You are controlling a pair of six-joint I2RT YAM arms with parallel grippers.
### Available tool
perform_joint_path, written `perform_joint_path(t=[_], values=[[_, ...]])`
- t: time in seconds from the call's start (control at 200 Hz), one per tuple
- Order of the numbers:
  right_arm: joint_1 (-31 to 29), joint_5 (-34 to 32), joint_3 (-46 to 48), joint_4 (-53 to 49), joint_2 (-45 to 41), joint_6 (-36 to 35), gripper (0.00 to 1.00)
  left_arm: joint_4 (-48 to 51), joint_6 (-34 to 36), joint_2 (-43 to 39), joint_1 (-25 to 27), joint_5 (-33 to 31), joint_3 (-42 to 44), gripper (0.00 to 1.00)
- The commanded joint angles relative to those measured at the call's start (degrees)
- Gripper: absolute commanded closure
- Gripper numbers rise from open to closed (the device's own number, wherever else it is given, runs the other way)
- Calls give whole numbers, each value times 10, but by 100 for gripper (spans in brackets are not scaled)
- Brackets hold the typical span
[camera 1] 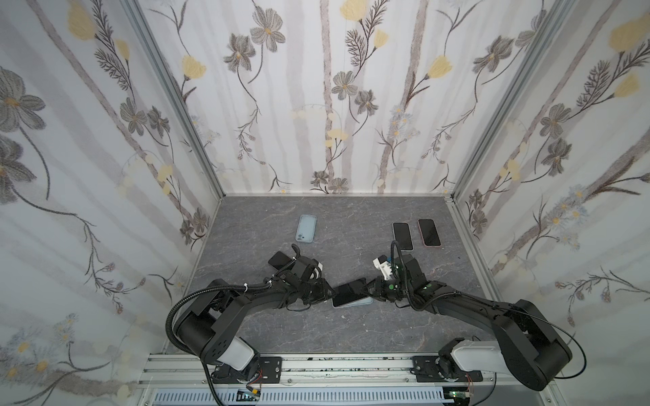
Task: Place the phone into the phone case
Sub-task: 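Press the phone down into the case with both grippers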
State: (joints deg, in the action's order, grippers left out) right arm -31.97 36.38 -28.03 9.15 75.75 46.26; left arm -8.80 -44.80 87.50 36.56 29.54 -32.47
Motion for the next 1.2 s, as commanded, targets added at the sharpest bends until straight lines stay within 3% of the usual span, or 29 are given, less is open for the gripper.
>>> perform_joint_path(t=[0.0, 0.215, 0.679, 0.954, 1.194], values=[[-1, 3, 6, 3, 9, -10, 97, -6, 10, 13, 0, -2, 0, 70], [1, -7, 3, -7, 17, -18, 93, -13, 14, 21, 3, -7, 1, 74], [1, -84, -56, -134, -1, -62, 65, 0, 32, 9, 4, -38, 16, 79], [1, -108, -67, -173, -4, -79, 60, 3, 38, 10, 4, -35, 14, 79], [1, -89, -62, -147, 5, -81, 60, 7, 44, 15, 4, -29, 17, 80]])
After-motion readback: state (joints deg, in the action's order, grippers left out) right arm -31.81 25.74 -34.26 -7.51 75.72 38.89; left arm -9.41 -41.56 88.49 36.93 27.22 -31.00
